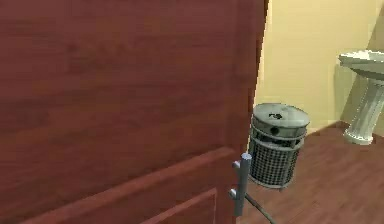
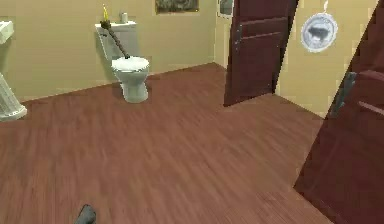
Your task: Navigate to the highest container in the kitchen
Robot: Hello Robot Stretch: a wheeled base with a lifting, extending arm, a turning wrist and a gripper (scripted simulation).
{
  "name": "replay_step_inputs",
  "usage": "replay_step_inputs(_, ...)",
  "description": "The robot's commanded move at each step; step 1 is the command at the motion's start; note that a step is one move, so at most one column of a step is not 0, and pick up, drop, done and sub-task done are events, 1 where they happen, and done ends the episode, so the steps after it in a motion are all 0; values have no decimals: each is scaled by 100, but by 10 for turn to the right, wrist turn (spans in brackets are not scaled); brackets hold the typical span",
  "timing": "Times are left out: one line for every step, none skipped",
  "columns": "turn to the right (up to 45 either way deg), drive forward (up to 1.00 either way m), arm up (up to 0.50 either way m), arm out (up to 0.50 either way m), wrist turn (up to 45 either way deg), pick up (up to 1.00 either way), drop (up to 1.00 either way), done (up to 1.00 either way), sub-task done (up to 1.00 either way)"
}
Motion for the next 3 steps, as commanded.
replay_step_inputs(450,0,0,0,0,0,0,0,0)
replay_step_inputs(450,0,0,0,0,0,0,0,0)
replay_step_inputs(450,0,0,0,0,0,0,0,0)
